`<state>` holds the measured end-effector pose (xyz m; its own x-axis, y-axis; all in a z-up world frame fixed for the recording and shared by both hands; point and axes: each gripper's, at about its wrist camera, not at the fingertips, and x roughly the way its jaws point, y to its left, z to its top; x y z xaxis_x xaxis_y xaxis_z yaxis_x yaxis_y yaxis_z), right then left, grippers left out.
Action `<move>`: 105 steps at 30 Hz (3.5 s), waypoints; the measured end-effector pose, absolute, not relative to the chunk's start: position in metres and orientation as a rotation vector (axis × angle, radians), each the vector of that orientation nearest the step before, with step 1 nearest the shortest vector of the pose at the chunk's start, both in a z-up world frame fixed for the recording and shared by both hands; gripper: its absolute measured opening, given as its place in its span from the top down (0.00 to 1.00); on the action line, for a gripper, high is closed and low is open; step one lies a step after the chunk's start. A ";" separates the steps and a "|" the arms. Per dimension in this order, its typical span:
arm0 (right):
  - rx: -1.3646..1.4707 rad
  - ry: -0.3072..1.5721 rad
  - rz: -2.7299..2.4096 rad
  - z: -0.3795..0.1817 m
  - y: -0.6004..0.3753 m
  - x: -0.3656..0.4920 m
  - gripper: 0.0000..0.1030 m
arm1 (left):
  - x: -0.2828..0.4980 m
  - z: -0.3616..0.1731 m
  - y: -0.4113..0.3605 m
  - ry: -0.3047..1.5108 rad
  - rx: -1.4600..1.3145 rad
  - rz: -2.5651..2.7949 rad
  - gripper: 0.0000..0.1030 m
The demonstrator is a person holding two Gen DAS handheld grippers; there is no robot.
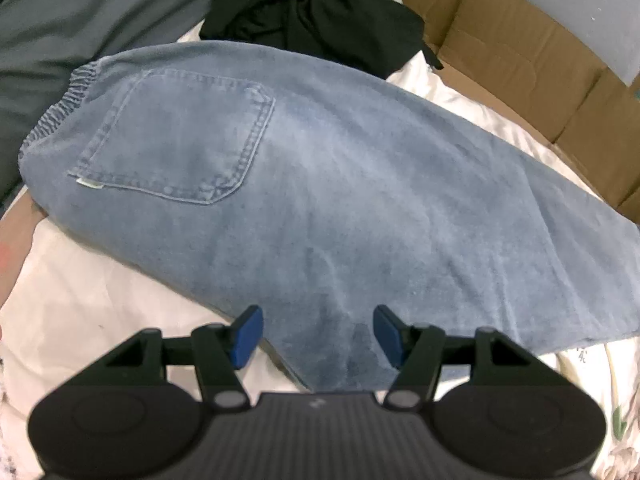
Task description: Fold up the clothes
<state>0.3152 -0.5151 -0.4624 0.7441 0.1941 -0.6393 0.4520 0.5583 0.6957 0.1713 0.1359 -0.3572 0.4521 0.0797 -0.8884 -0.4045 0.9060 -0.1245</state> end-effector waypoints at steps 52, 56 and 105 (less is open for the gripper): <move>1.211 0.718 -0.081 -0.473 -0.499 0.345 0.93 | 0.120 -0.391 0.172 0.939 -0.964 0.400 0.35; 1.203 0.723 -0.073 -0.469 -0.500 0.348 0.93 | 0.136 -0.393 0.173 0.896 -0.819 0.279 0.35; 1.271 0.718 -0.152 -0.492 -0.514 0.349 0.89 | 0.125 -0.464 0.208 0.688 -1.358 0.096 0.55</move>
<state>0.3485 -0.5142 -0.4923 0.7755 0.2774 -0.5671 0.4828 0.3180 0.8159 0.1254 0.2077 -0.4637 0.8020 -0.3202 -0.5042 -0.4463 0.2398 -0.8622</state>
